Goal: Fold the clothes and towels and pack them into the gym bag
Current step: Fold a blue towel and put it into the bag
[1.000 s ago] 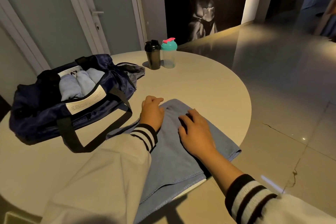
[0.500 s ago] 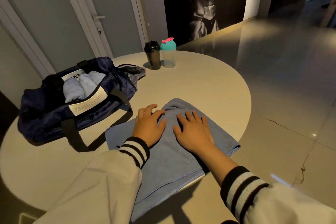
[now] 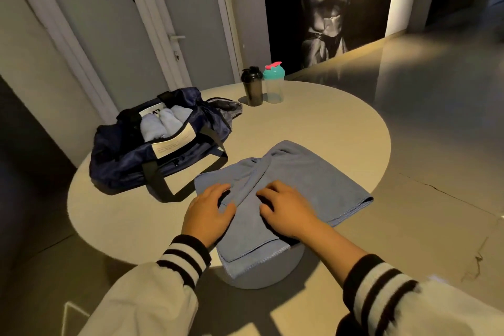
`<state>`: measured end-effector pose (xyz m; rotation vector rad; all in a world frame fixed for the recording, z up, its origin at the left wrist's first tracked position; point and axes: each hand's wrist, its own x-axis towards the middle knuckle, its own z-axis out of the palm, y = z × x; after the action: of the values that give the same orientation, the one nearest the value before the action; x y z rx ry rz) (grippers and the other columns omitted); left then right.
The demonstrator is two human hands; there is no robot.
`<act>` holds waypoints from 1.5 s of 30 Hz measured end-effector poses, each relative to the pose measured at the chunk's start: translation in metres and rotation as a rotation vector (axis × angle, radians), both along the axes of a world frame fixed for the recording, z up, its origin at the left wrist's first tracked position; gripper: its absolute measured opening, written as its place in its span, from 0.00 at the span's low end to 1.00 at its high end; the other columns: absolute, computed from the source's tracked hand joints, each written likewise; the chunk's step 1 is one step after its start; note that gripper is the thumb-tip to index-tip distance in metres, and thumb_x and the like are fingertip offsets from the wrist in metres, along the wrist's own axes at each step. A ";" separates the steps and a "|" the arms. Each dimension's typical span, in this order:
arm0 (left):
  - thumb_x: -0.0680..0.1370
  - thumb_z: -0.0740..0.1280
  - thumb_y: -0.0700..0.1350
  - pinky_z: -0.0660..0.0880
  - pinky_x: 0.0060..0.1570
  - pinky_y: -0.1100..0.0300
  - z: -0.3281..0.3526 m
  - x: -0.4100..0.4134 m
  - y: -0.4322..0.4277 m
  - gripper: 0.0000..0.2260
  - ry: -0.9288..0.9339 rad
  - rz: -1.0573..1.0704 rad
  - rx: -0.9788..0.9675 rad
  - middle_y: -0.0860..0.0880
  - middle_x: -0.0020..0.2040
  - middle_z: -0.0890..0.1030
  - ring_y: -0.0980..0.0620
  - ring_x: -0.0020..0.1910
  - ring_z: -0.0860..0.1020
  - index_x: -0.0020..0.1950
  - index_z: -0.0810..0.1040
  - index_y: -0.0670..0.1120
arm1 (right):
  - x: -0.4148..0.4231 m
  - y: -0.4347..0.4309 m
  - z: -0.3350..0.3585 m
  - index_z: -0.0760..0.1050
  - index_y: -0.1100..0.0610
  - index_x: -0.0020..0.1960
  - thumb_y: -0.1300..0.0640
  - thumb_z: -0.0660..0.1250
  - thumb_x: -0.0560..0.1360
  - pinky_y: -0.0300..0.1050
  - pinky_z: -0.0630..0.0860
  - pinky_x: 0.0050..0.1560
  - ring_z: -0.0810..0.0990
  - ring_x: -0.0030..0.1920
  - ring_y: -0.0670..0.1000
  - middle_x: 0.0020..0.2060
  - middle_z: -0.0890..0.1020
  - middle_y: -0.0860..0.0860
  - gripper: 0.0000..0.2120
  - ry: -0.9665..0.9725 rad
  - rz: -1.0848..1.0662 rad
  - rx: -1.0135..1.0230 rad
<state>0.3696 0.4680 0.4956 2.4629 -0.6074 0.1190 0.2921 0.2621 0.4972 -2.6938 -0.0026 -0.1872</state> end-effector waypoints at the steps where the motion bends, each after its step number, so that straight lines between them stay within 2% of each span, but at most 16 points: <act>1: 0.80 0.65 0.54 0.72 0.66 0.53 -0.002 -0.004 0.008 0.19 0.001 0.030 -0.043 0.54 0.69 0.74 0.52 0.66 0.73 0.72 0.71 0.56 | -0.004 0.001 -0.004 0.69 0.50 0.73 0.50 0.55 0.82 0.50 0.66 0.66 0.69 0.66 0.56 0.70 0.70 0.50 0.20 -0.019 -0.016 -0.019; 4: 0.81 0.65 0.54 0.71 0.64 0.57 -0.007 -0.016 0.021 0.20 0.058 0.003 -0.135 0.57 0.68 0.73 0.55 0.65 0.73 0.73 0.69 0.55 | -0.009 0.004 -0.007 0.70 0.52 0.71 0.54 0.55 0.82 0.54 0.56 0.74 0.68 0.69 0.54 0.68 0.73 0.51 0.19 -0.086 -0.064 -0.115; 5: 0.81 0.65 0.54 0.70 0.65 0.57 -0.007 -0.018 0.020 0.21 0.068 -0.019 -0.130 0.58 0.68 0.72 0.56 0.65 0.72 0.74 0.68 0.55 | -0.010 0.004 -0.008 0.71 0.53 0.71 0.56 0.57 0.82 0.55 0.55 0.75 0.68 0.70 0.55 0.67 0.74 0.52 0.18 -0.115 -0.082 -0.127; 6: 0.81 0.65 0.54 0.70 0.66 0.56 -0.007 -0.020 0.020 0.23 0.064 -0.031 -0.105 0.58 0.69 0.70 0.56 0.66 0.71 0.75 0.66 0.55 | -0.011 0.007 -0.007 0.72 0.54 0.70 0.57 0.59 0.81 0.55 0.58 0.73 0.69 0.69 0.57 0.66 0.75 0.53 0.18 -0.160 -0.086 -0.126; 8: 0.80 0.64 0.56 0.69 0.70 0.50 -0.011 -0.018 0.019 0.24 0.015 -0.012 -0.045 0.55 0.74 0.68 0.52 0.70 0.70 0.76 0.64 0.55 | -0.018 0.017 -0.003 0.76 0.54 0.67 0.55 0.62 0.80 0.50 0.69 0.60 0.73 0.63 0.58 0.61 0.77 0.54 0.16 -0.257 -0.023 -0.087; 10: 0.81 0.64 0.56 0.67 0.71 0.45 -0.013 -0.011 0.019 0.23 -0.023 0.045 -0.010 0.51 0.76 0.66 0.47 0.72 0.68 0.75 0.65 0.54 | -0.027 0.032 0.002 0.77 0.53 0.64 0.53 0.63 0.79 0.45 0.69 0.49 0.74 0.56 0.53 0.56 0.76 0.52 0.15 -0.245 0.126 -0.015; 12: 0.81 0.64 0.54 0.64 0.72 0.44 -0.012 -0.006 0.021 0.21 -0.031 0.136 -0.019 0.48 0.76 0.65 0.45 0.72 0.68 0.73 0.68 0.54 | -0.032 0.045 0.002 0.77 0.51 0.63 0.50 0.65 0.78 0.46 0.72 0.51 0.74 0.53 0.51 0.54 0.77 0.50 0.15 -0.173 0.241 0.084; 15: 0.80 0.66 0.51 0.68 0.69 0.48 -0.008 -0.009 0.025 0.16 -0.100 0.198 -0.143 0.48 0.72 0.70 0.46 0.68 0.70 0.68 0.73 0.53 | -0.032 0.054 -0.002 0.77 0.48 0.62 0.47 0.68 0.77 0.49 0.72 0.61 0.75 0.58 0.50 0.58 0.78 0.48 0.14 -0.113 0.225 0.154; 17: 0.80 0.66 0.50 0.71 0.63 0.51 -0.008 -0.018 0.030 0.11 -0.167 0.160 -0.163 0.51 0.64 0.76 0.50 0.61 0.72 0.62 0.76 0.54 | -0.031 0.056 0.000 0.77 0.48 0.59 0.47 0.68 0.77 0.51 0.69 0.65 0.74 0.61 0.50 0.58 0.79 0.48 0.12 -0.126 0.215 0.138; 20: 0.81 0.65 0.49 0.75 0.58 0.53 -0.011 -0.028 0.040 0.09 -0.111 0.036 -0.125 0.53 0.57 0.80 0.52 0.55 0.75 0.60 0.79 0.54 | -0.031 0.058 0.000 0.80 0.49 0.53 0.50 0.69 0.77 0.51 0.69 0.66 0.75 0.62 0.50 0.53 0.82 0.48 0.06 -0.195 0.249 0.081; 23: 0.82 0.63 0.49 0.72 0.61 0.56 -0.015 -0.033 0.045 0.11 -0.108 0.001 -0.046 0.53 0.64 0.78 0.52 0.59 0.75 0.63 0.79 0.53 | -0.035 0.061 -0.006 0.82 0.51 0.51 0.51 0.68 0.78 0.46 0.72 0.59 0.74 0.57 0.48 0.51 0.80 0.47 0.06 -0.218 0.264 0.093; 26: 0.83 0.60 0.51 0.67 0.69 0.54 -0.014 -0.039 0.041 0.14 -0.117 0.016 0.008 0.53 0.72 0.72 0.50 0.68 0.71 0.68 0.77 0.53 | -0.037 0.063 -0.010 0.81 0.52 0.52 0.52 0.66 0.80 0.44 0.73 0.55 0.72 0.53 0.47 0.49 0.78 0.48 0.06 -0.233 0.279 0.102; 31: 0.84 0.58 0.52 0.65 0.71 0.53 -0.011 -0.044 0.037 0.16 -0.115 0.045 0.061 0.53 0.76 0.67 0.50 0.69 0.71 0.71 0.74 0.53 | -0.038 0.071 -0.009 0.78 0.51 0.51 0.50 0.65 0.80 0.41 0.69 0.52 0.70 0.52 0.46 0.48 0.76 0.46 0.06 -0.304 0.232 0.056; 38: 0.85 0.56 0.45 0.69 0.68 0.56 -0.016 -0.055 0.043 0.16 -0.105 0.041 -0.049 0.53 0.74 0.70 0.52 0.69 0.71 0.72 0.73 0.51 | -0.038 0.084 -0.015 0.80 0.50 0.46 0.52 0.66 0.78 0.48 0.72 0.54 0.71 0.51 0.48 0.46 0.77 0.45 0.05 -0.289 0.184 0.127; 41: 0.86 0.55 0.47 0.68 0.66 0.60 -0.016 -0.059 0.045 0.17 -0.088 0.040 -0.070 0.53 0.74 0.69 0.54 0.70 0.70 0.73 0.71 0.51 | -0.040 0.083 -0.016 0.78 0.50 0.48 0.51 0.64 0.80 0.47 0.69 0.54 0.71 0.51 0.48 0.47 0.76 0.45 0.05 -0.293 0.196 0.100; 45: 0.86 0.53 0.49 0.68 0.67 0.58 -0.013 -0.061 0.043 0.17 -0.080 0.044 -0.092 0.53 0.74 0.69 0.54 0.70 0.69 0.73 0.70 0.51 | -0.040 0.082 -0.012 0.76 0.52 0.49 0.51 0.62 0.82 0.47 0.71 0.54 0.70 0.51 0.49 0.47 0.75 0.47 0.06 -0.261 0.223 0.124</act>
<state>0.3087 0.5108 0.4825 2.3923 -0.5689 0.2585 0.2525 0.3441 0.4850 -2.5027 -0.3567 -0.4518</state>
